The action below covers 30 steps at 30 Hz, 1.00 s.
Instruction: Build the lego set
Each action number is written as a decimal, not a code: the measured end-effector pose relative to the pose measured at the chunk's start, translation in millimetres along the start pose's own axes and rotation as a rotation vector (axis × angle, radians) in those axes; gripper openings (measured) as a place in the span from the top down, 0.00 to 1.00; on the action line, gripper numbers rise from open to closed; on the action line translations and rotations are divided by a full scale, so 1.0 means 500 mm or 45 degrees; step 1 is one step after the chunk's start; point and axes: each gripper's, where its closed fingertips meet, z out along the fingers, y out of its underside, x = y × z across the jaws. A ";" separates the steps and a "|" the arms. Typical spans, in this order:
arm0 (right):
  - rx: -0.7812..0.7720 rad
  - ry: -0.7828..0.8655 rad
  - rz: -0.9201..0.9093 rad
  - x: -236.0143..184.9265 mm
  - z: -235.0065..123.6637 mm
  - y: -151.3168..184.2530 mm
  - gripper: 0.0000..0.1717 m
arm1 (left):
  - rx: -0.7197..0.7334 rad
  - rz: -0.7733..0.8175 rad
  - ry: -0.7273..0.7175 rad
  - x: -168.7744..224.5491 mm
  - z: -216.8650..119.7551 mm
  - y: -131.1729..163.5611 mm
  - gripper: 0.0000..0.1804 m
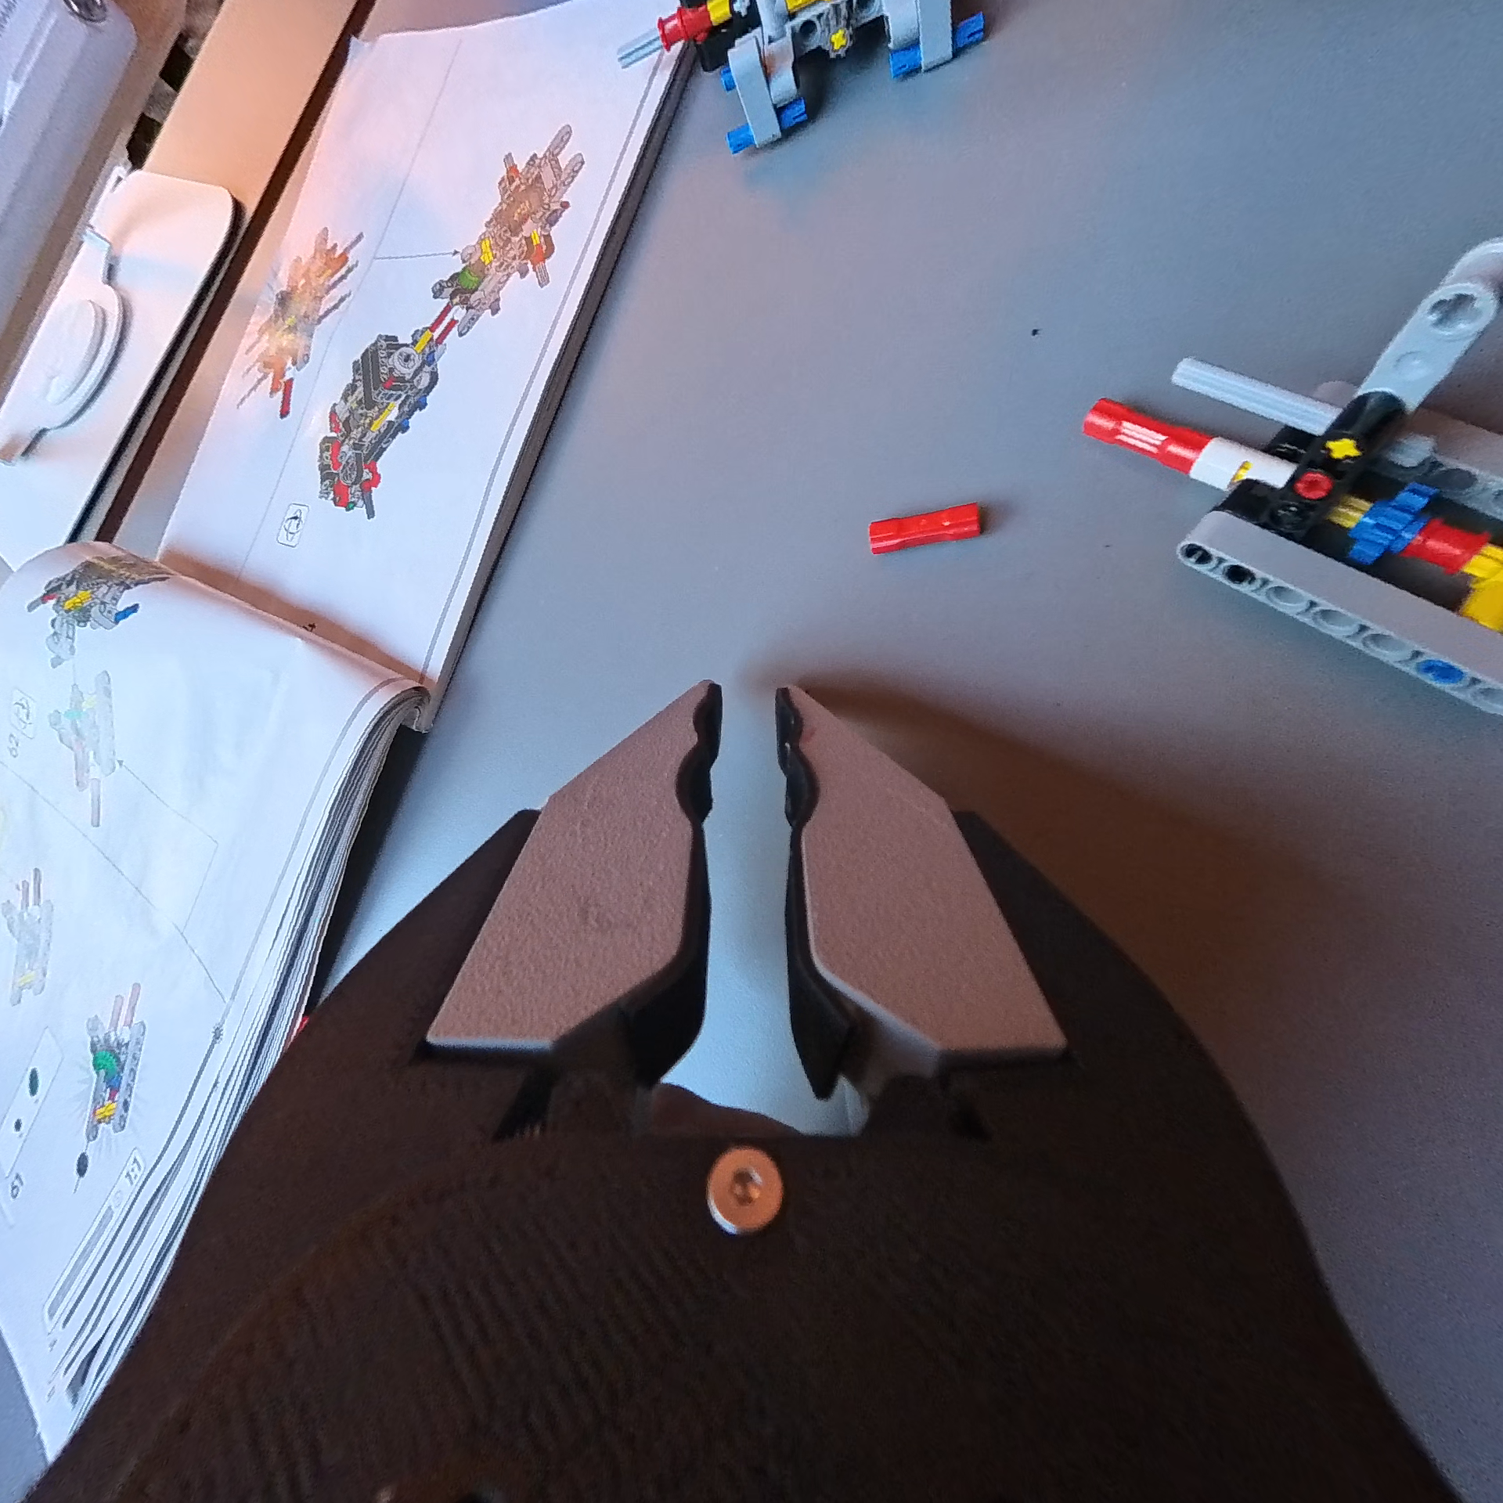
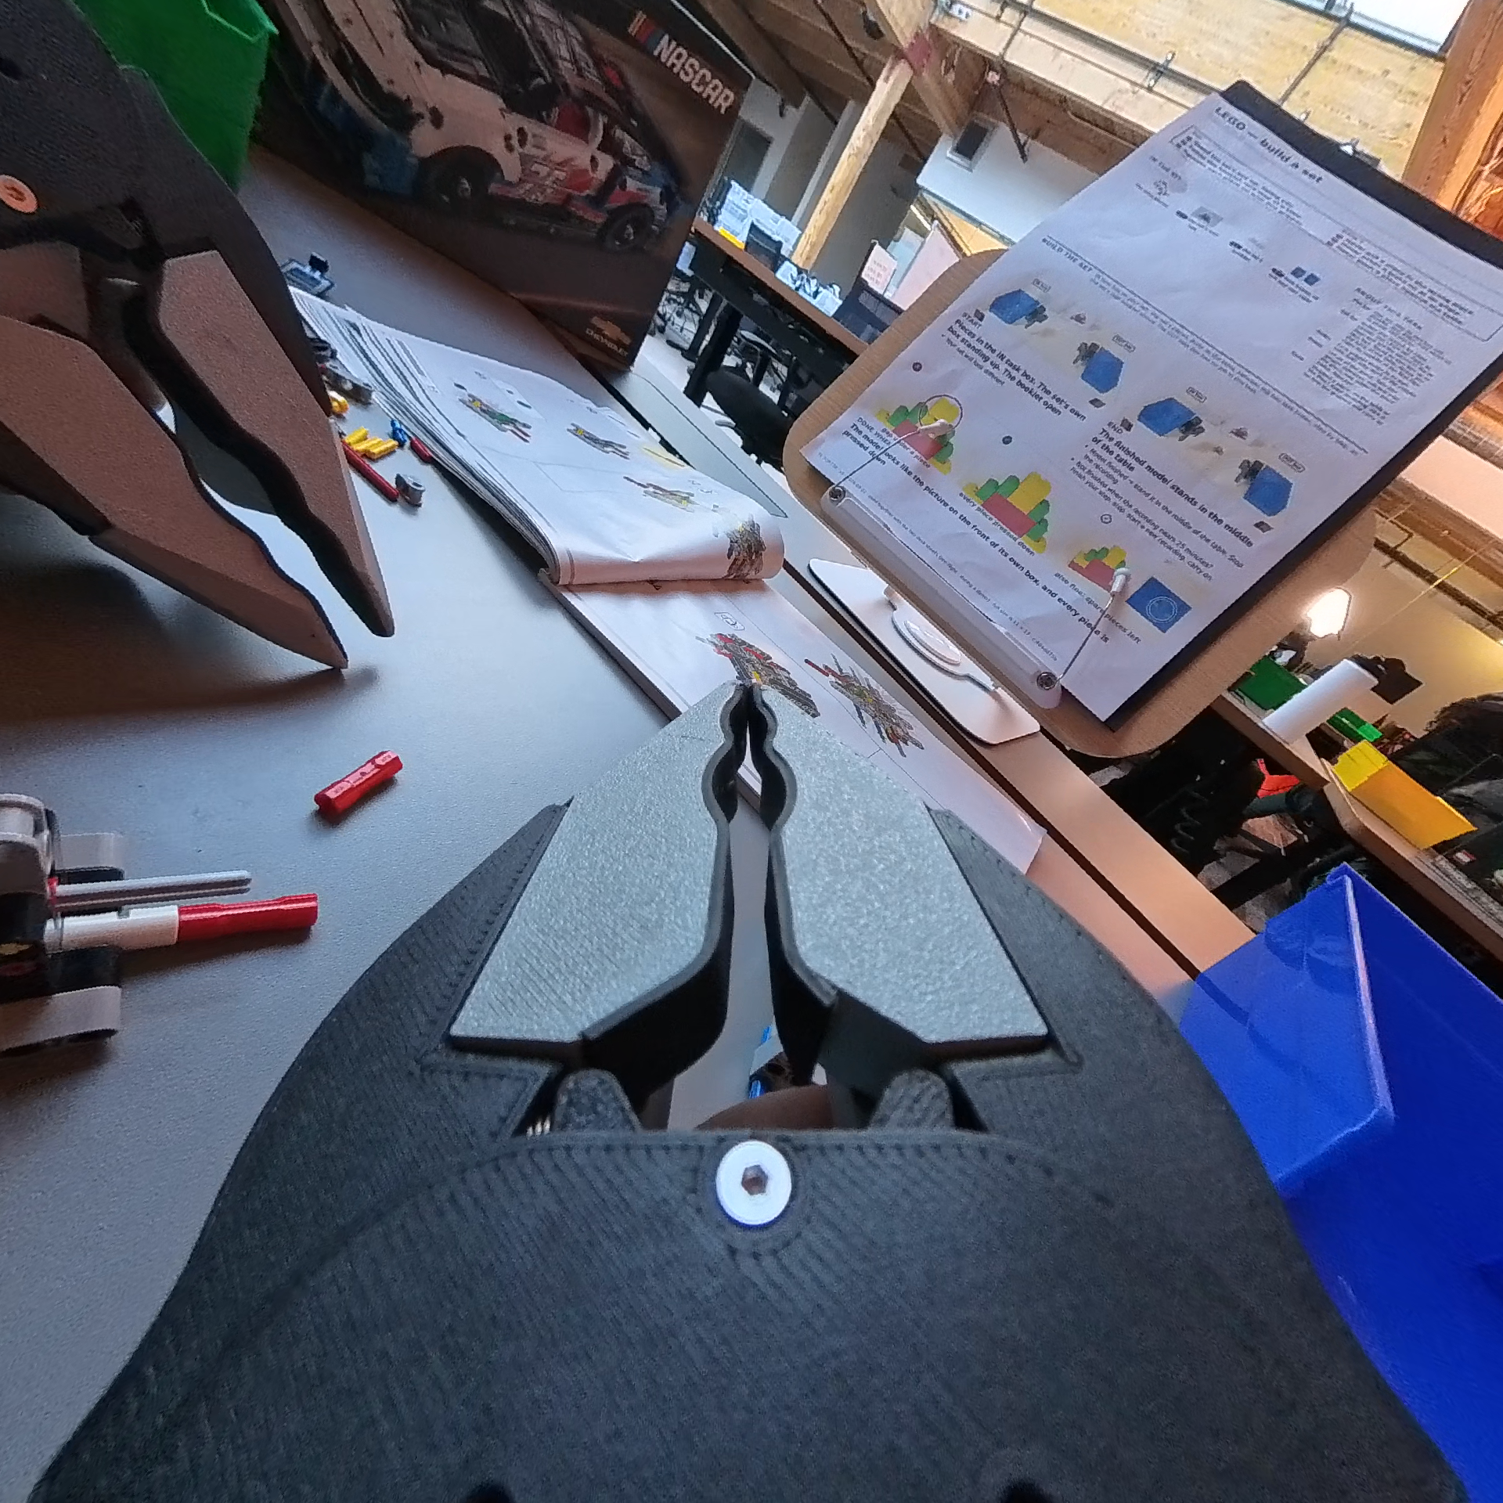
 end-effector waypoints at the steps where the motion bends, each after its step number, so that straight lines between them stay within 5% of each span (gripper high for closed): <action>1: -0.001 0.000 0.000 0.000 0.000 0.000 1.00 | 0.000 0.000 0.000 0.000 0.000 0.000 0.95; 17: 0.007 0.014 0.023 0.007 -0.002 -0.002 1.00 | -0.007 -0.033 -0.001 -0.009 -0.002 0.002 0.90; 27: 0.107 -0.008 0.237 0.028 -0.018 -0.020 1.00 | 0.208 -0.423 0.241 -0.015 -0.031 -0.048 0.88; 30: 0.097 -0.026 0.217 0.020 -0.017 -0.020 1.00 | 0.186 -0.395 0.216 -0.018 -0.027 -0.041 0.88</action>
